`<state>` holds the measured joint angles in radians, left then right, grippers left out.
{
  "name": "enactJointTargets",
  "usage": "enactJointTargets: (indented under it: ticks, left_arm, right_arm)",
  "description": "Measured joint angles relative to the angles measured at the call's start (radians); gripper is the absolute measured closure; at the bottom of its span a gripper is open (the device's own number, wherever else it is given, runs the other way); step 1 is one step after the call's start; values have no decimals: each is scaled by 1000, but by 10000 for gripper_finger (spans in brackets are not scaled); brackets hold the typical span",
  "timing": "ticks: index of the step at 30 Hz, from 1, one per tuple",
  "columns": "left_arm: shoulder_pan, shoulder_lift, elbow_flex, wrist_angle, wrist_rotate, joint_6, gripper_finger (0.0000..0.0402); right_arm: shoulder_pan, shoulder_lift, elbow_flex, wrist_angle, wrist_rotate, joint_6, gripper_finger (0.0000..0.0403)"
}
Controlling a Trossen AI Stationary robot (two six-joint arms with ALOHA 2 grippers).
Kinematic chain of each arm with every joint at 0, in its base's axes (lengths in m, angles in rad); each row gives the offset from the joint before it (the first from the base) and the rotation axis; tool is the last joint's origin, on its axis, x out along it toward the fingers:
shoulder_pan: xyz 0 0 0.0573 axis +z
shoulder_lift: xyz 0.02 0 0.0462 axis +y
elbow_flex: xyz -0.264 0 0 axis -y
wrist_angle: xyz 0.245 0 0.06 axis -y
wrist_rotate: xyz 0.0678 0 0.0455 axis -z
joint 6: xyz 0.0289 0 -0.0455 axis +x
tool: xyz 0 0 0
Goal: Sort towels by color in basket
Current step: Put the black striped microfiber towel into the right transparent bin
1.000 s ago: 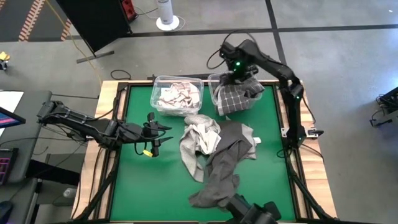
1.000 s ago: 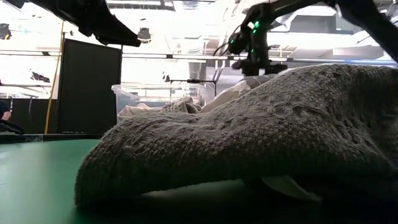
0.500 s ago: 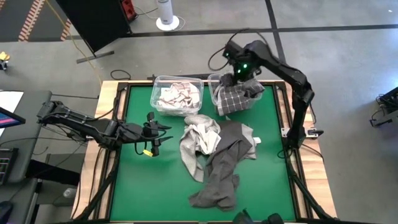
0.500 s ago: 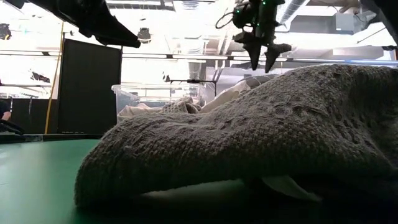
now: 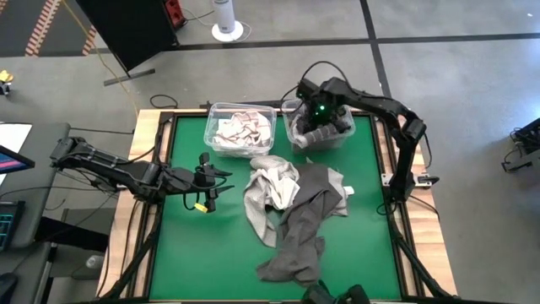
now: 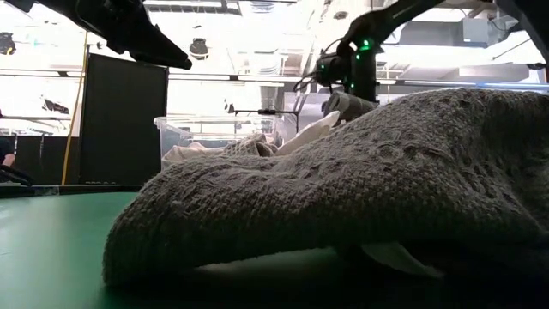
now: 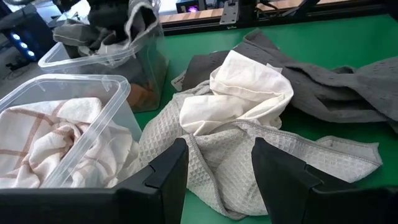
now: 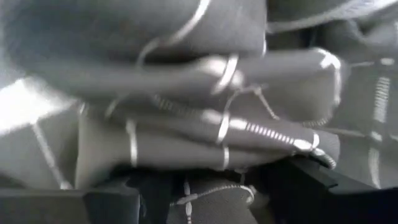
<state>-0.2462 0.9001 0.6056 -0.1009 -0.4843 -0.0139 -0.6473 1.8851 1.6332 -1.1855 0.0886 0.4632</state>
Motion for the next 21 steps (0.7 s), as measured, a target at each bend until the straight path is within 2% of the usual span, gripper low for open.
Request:
enactJointTargets:
  ticks: [12, 21]
  left_arm:
    - [0, 0, 0, 2, -1, 6, 233]
    - [0, 0, 0, 55, -5, 37, 233]
  right_arm:
    - [-69, -4, -290, 247, -44, 85, 144]
    - [-58, -4, -338, 277, -31, 78, 163]
